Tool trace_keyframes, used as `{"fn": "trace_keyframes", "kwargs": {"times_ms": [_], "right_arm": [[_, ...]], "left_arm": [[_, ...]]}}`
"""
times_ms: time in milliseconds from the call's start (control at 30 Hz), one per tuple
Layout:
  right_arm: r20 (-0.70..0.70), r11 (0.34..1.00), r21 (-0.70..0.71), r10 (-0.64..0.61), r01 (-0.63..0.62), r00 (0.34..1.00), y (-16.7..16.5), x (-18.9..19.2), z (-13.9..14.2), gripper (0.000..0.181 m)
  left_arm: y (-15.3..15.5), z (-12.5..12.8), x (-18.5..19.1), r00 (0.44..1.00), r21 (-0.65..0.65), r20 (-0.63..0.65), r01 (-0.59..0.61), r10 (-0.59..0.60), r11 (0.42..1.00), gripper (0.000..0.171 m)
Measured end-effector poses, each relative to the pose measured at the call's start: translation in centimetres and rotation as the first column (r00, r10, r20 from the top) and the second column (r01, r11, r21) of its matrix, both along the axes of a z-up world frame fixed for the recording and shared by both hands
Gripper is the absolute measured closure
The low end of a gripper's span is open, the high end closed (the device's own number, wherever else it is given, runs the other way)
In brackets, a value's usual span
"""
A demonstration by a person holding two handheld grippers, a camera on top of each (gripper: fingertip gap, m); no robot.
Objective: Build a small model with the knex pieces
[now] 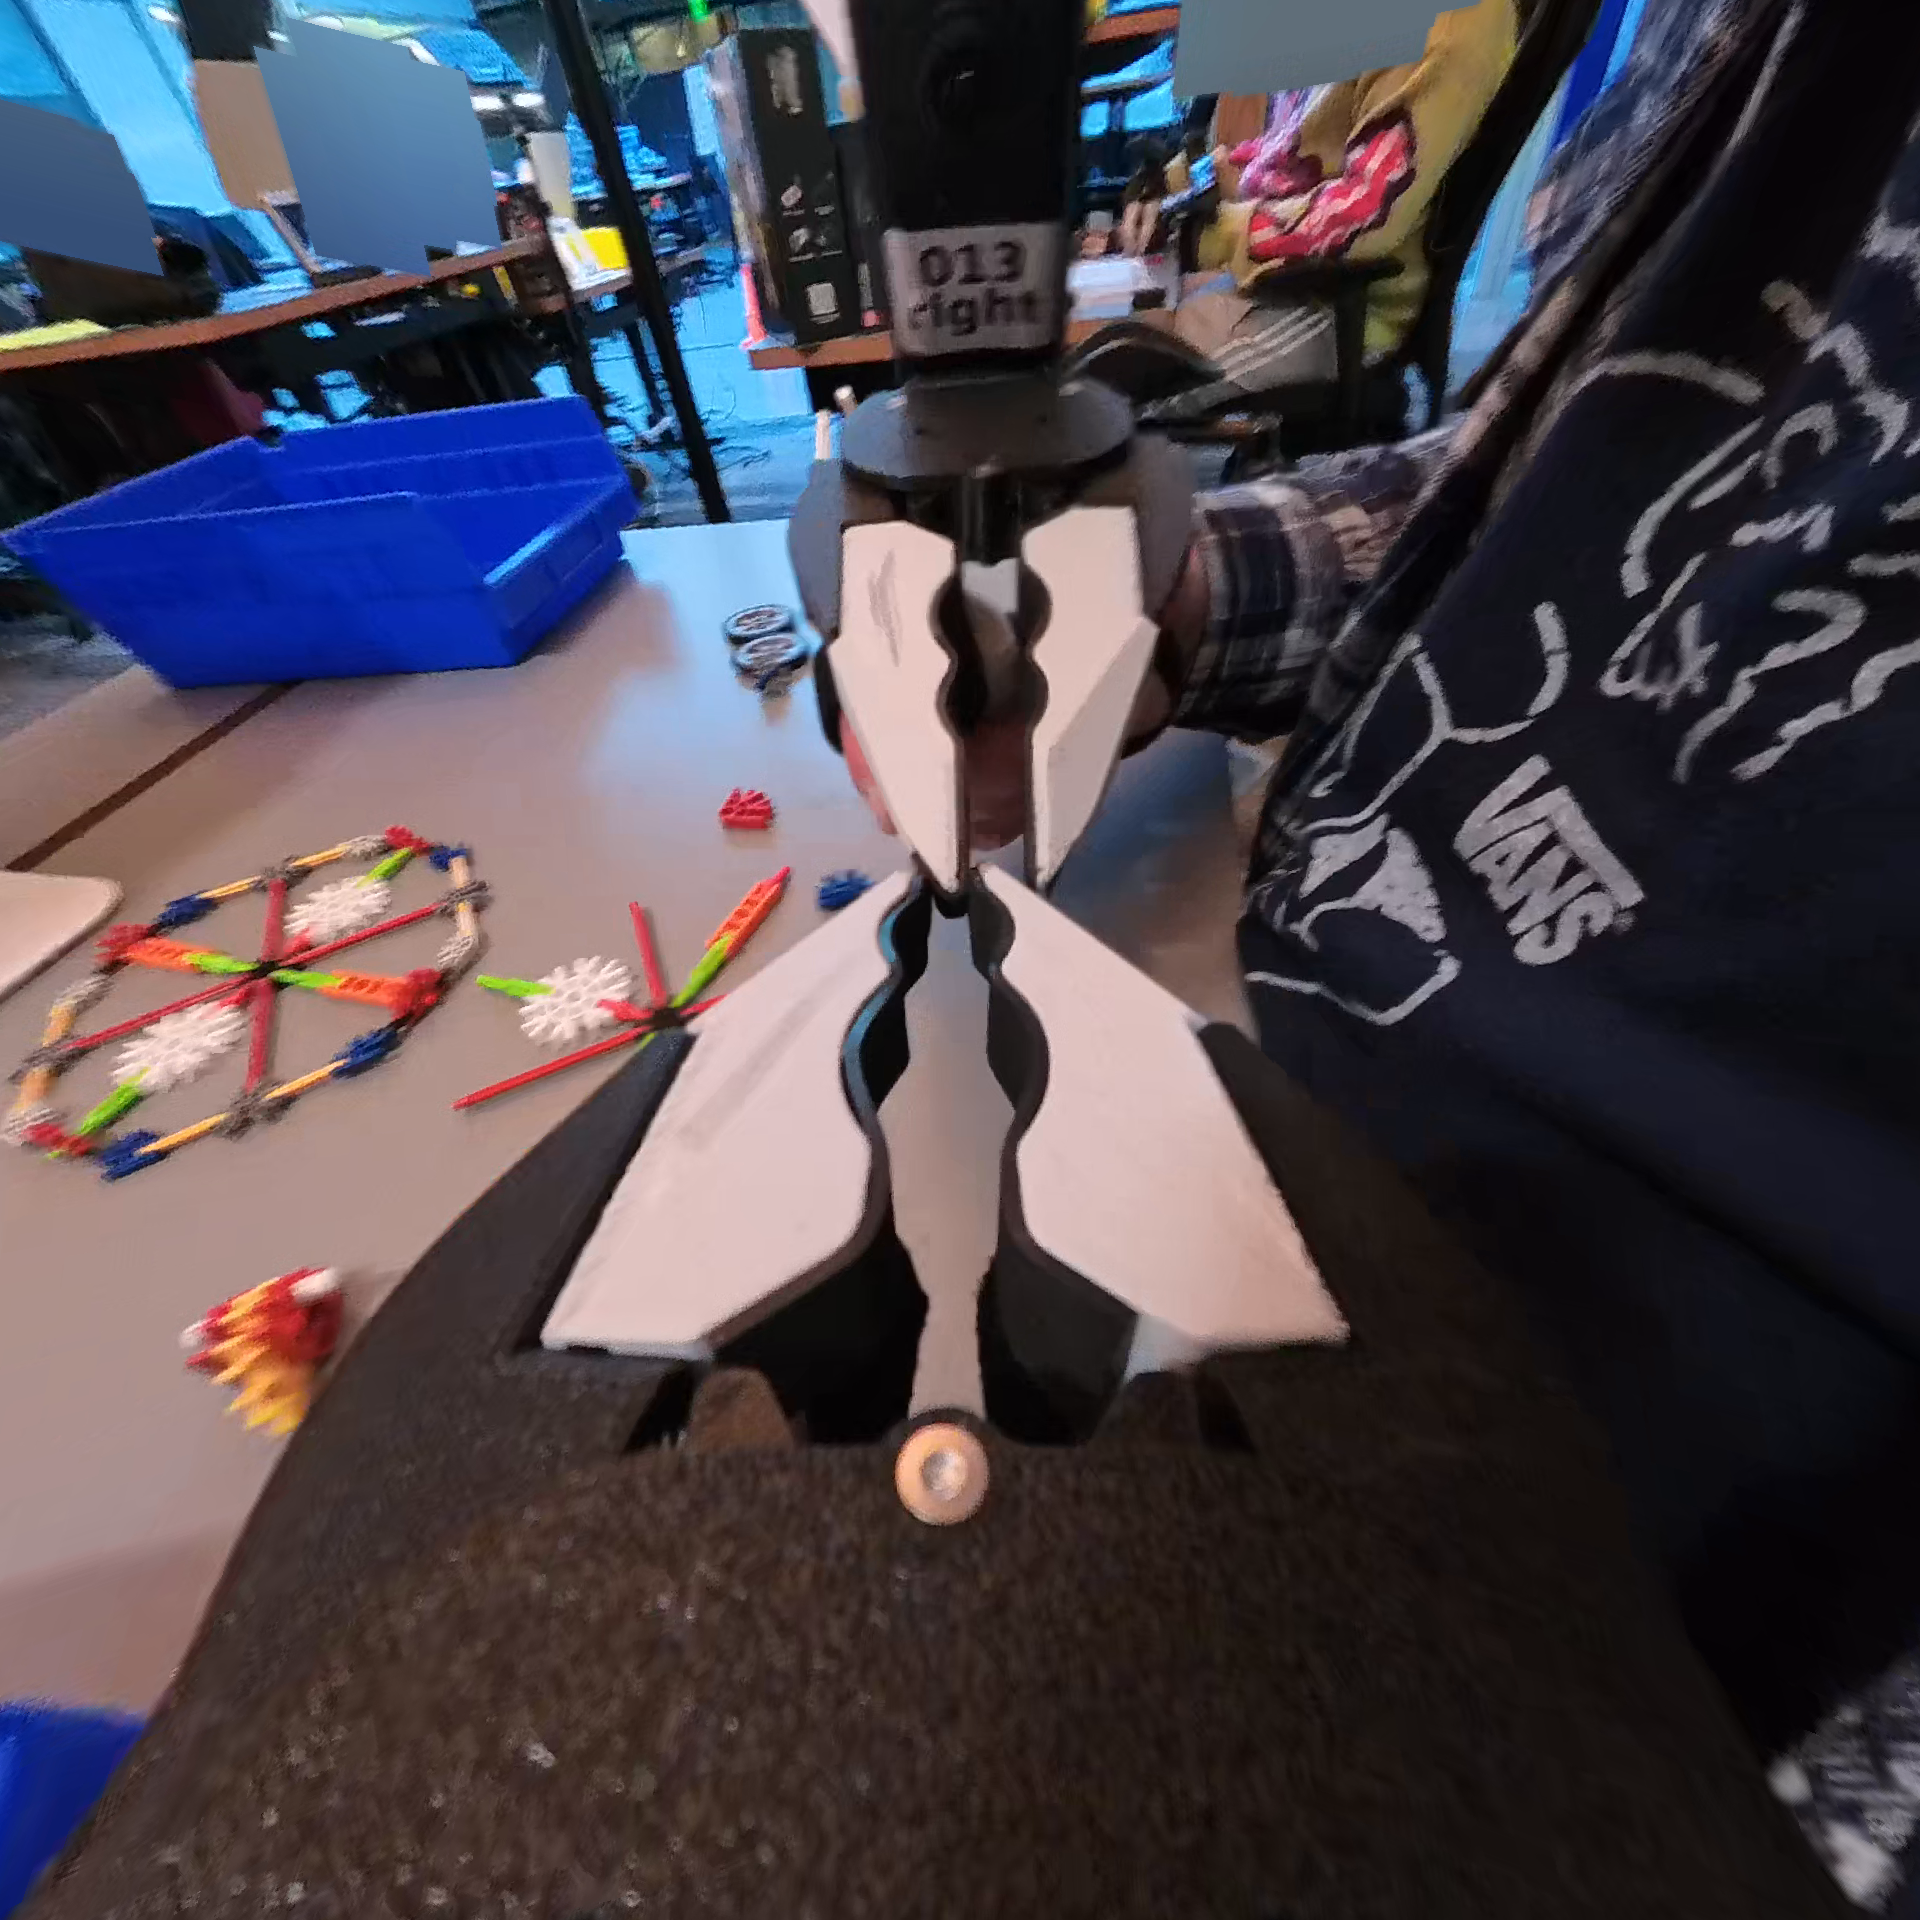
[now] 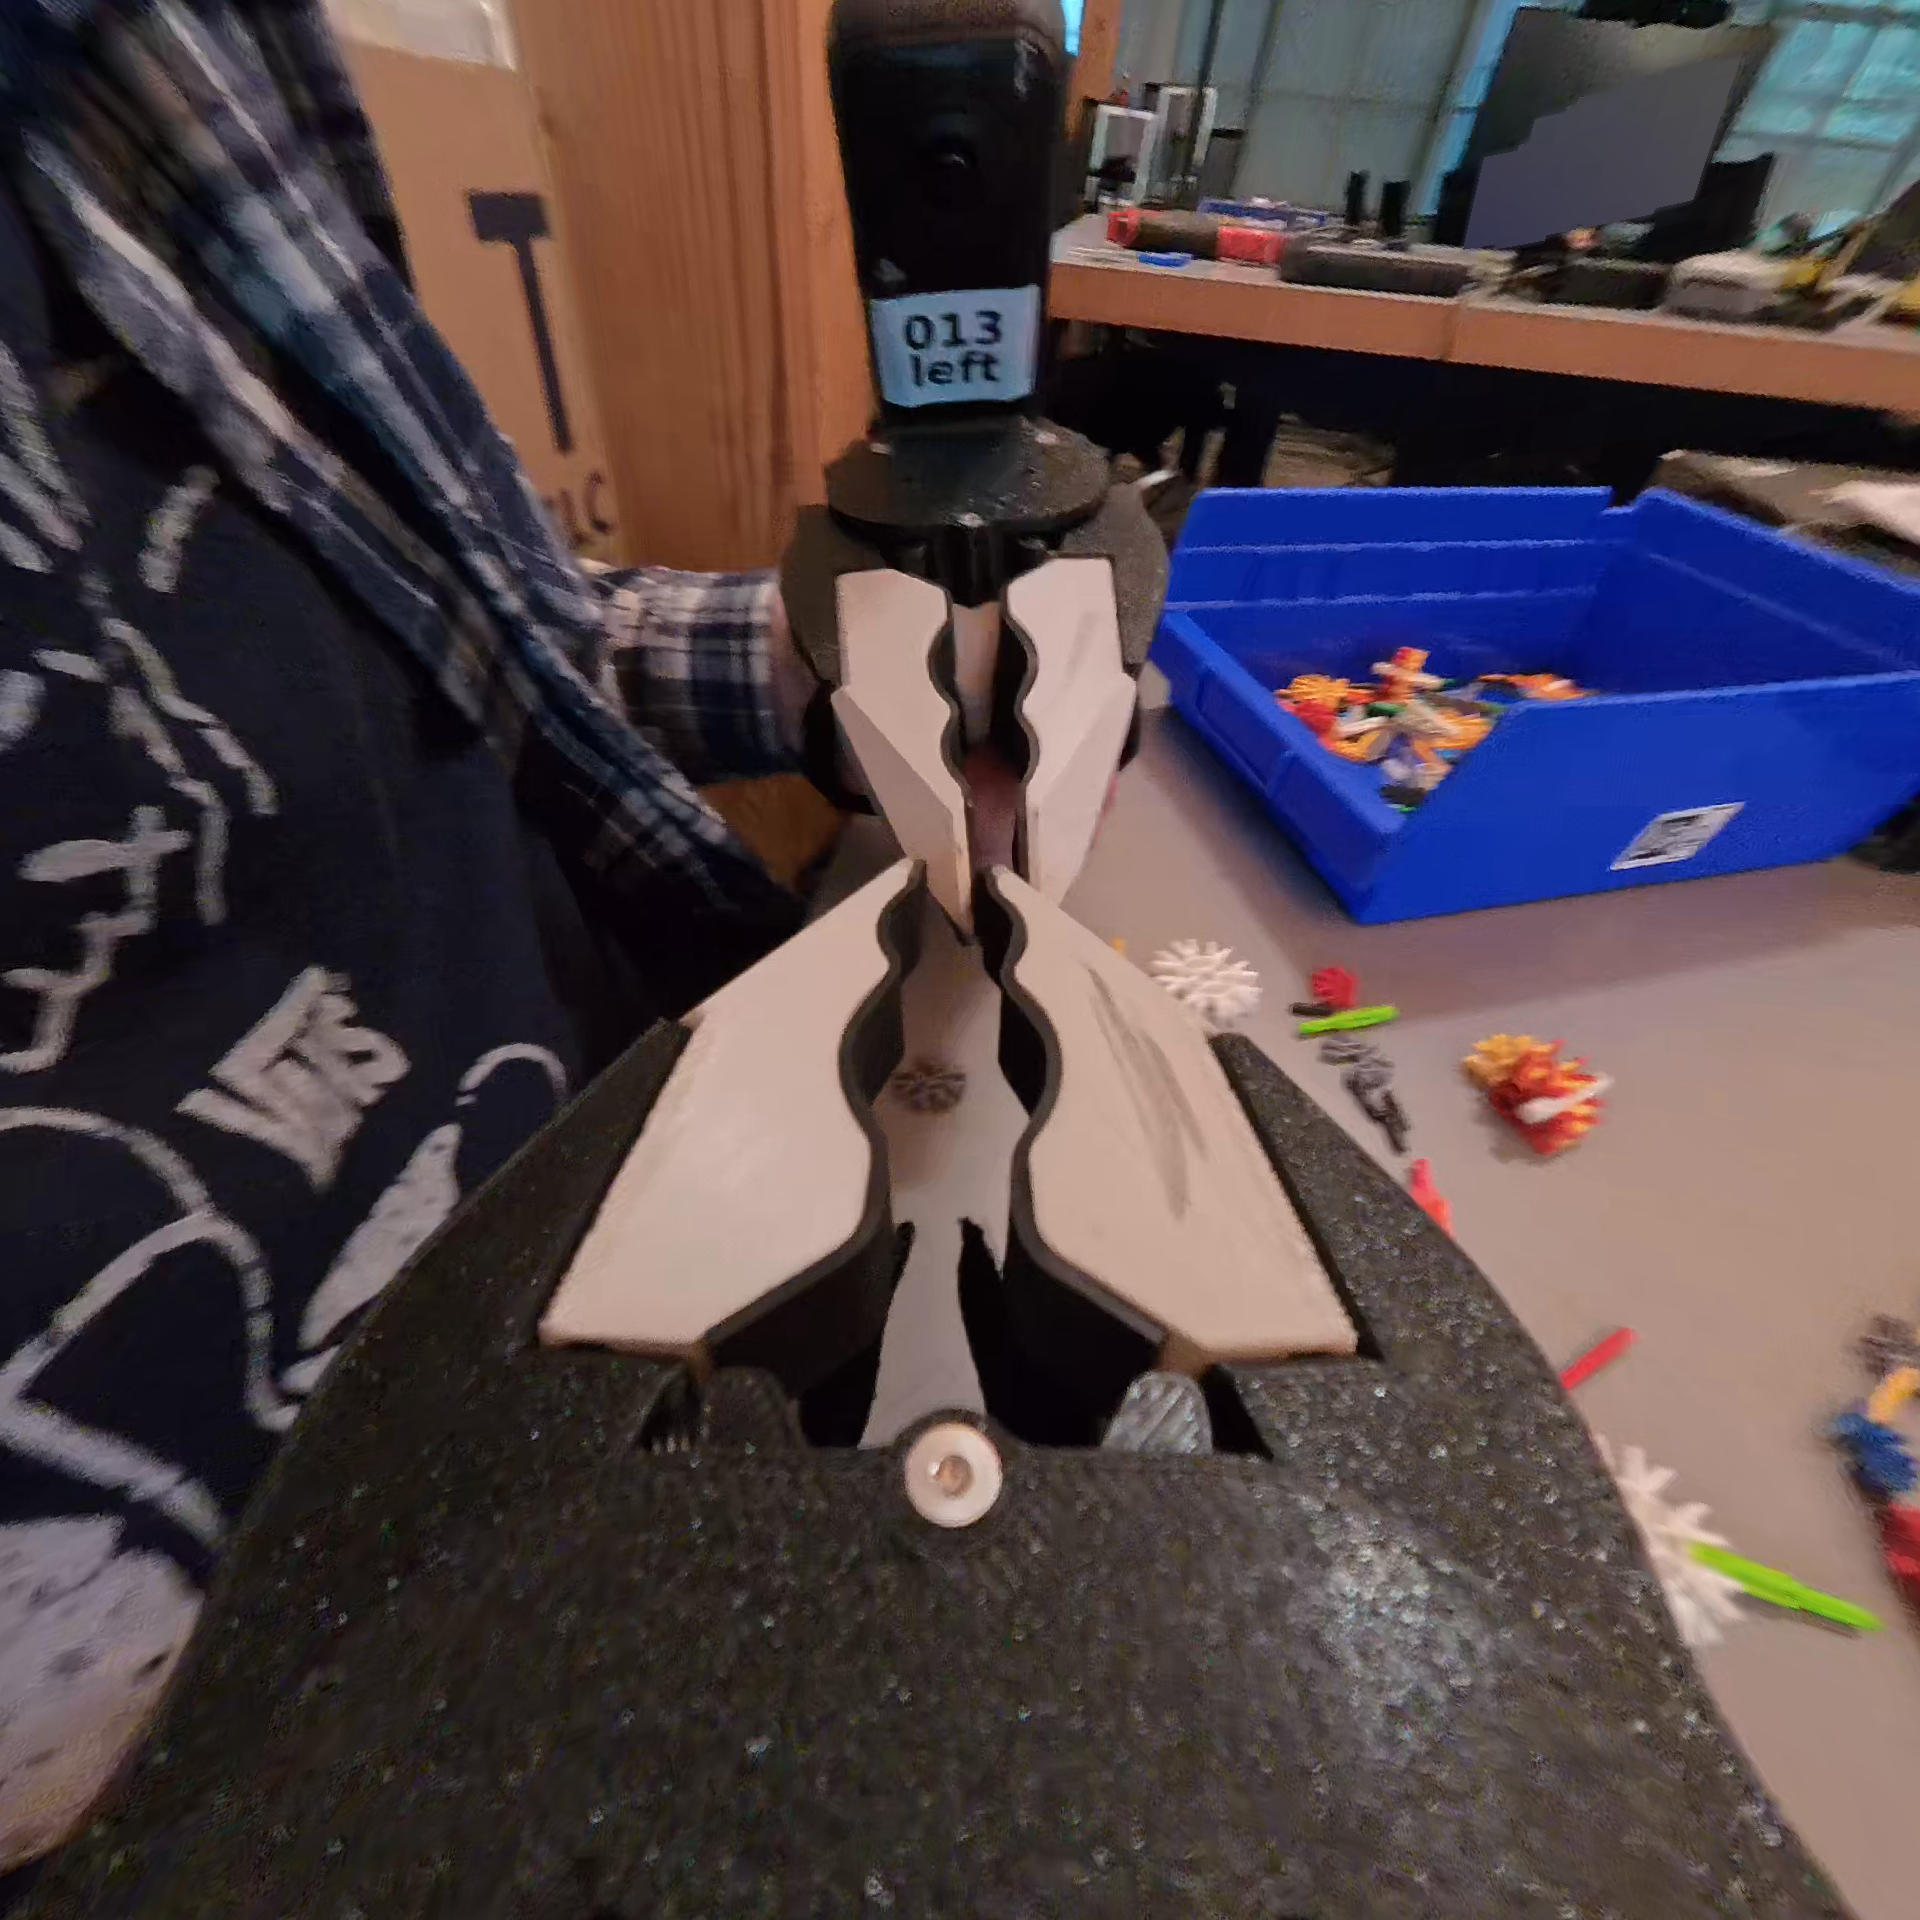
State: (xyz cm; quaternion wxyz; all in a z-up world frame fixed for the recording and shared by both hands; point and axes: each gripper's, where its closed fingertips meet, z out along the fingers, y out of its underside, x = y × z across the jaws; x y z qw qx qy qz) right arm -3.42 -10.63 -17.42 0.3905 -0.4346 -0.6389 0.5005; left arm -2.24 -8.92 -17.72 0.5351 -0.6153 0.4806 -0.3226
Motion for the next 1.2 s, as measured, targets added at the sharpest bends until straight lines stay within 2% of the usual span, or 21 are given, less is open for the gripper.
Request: {"fn": "trace_keyframes", "kwargs": {"times_ms": [100,233,467,733,900,1200], "right_arm": [[-0.040,0.989,0.135,-0.064,0.069,0.997,0.7,-1.0,0.6,0.171],[-0.049,0.956,0.274,-0.096,0.106,0.994,1.1,-1.3,0.5,0.173],[-0.058,0.929,0.350,-0.110,0.124,0.992,1.2,-0.9,0.3,0.174],[-0.071,0.943,0.314,-0.089,0.107,0.994,0.8,-0.3,0.6,0.176],[-0.107,0.966,0.240,-0.072,0.096,0.992,0.4,0.1,1.3,0.174],[-0.130,0.981,0.180,-0.044,0.067,0.991,-0.2,0.5,1.8,0.175]], "left_arm": [[0.9,0.8,-1.3,0.997,0.037,0.015,-0.076,0.076,0.996,0.161],[1.0,0.9,-2.2,0.995,0.054,0.016,-0.102,0.102,0.993,0.155],[0.6,1.3,-2.4,0.996,0.092,0.007,-0.087,0.087,0.992,0.166],[-0.1,1.4,-1.6,0.999,0.085,0.016,-0.037,0.035,0.996,0.169],[-0.3,1.8,-1.3,0.999,0.092,0.036,-0.026,0.023,0.995,0.157],[-0.9,2.3,-0.2,0.996,0.092,0.077,0.034,-0.041,0.995,0.166]]}}
